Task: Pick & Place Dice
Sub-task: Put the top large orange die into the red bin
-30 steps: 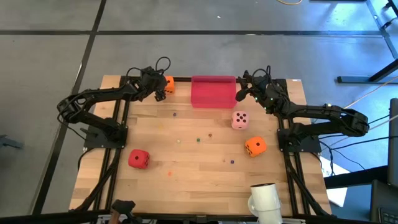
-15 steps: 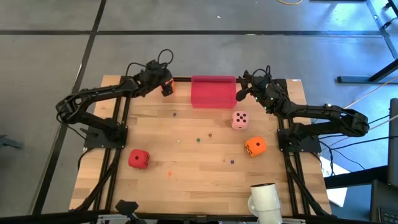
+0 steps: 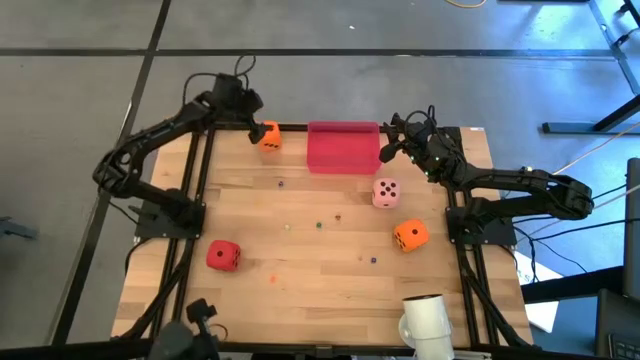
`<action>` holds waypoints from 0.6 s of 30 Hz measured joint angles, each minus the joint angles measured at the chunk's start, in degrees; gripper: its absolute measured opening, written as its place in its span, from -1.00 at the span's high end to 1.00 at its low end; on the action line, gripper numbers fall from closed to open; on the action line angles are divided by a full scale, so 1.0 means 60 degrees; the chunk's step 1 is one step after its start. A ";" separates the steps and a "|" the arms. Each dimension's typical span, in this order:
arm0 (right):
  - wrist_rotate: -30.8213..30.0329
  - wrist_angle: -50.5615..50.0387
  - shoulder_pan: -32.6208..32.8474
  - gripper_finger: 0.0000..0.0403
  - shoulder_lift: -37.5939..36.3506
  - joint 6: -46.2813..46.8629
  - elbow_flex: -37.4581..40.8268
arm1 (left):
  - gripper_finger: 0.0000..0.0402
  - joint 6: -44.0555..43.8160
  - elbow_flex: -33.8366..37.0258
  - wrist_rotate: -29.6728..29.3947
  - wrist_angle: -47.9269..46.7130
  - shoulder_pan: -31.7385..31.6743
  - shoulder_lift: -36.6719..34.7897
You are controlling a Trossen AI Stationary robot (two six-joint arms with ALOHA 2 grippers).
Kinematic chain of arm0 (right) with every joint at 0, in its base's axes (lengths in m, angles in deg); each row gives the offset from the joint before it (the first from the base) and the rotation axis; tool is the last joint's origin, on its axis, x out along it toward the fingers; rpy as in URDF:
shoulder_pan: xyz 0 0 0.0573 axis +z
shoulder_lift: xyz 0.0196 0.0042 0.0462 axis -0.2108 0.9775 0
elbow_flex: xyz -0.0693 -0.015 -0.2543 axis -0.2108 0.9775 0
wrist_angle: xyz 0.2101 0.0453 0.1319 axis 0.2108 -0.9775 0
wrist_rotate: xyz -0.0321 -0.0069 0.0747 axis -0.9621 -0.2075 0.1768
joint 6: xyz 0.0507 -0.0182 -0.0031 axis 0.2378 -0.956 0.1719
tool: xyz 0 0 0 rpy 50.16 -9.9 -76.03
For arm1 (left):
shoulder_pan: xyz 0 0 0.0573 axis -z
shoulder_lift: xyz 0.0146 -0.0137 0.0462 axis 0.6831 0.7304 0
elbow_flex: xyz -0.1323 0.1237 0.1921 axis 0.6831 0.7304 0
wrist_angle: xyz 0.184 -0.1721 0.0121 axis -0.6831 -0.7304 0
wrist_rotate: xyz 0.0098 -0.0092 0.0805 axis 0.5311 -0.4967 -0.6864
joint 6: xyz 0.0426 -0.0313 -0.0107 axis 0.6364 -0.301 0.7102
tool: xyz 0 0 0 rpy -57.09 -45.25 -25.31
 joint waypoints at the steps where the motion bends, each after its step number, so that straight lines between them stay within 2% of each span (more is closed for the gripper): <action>1: 0.0000 0.0001 -0.0002 0.15 0.0000 0.0000 0.0000 | -0.99 0.0091 0.0000 0.0242 -0.0120 -0.0143 0.0103; 6: -0.0004 0.0001 -0.0001 0.15 0.0000 -0.0004 0.0000 | -0.99 0.0698 0.0013 0.0447 -0.0597 -0.0304 0.1031; 11: -0.0004 0.0001 0.0000 0.15 0.0000 -0.0004 0.0000 | -0.99 0.1139 0.0013 0.1135 0.0291 -0.0287 0.1832; 18: -0.0004 0.0001 0.0000 0.15 -0.0004 -0.0007 0.0000 | -0.99 0.1197 0.0013 0.1150 0.0388 -0.0539 0.2166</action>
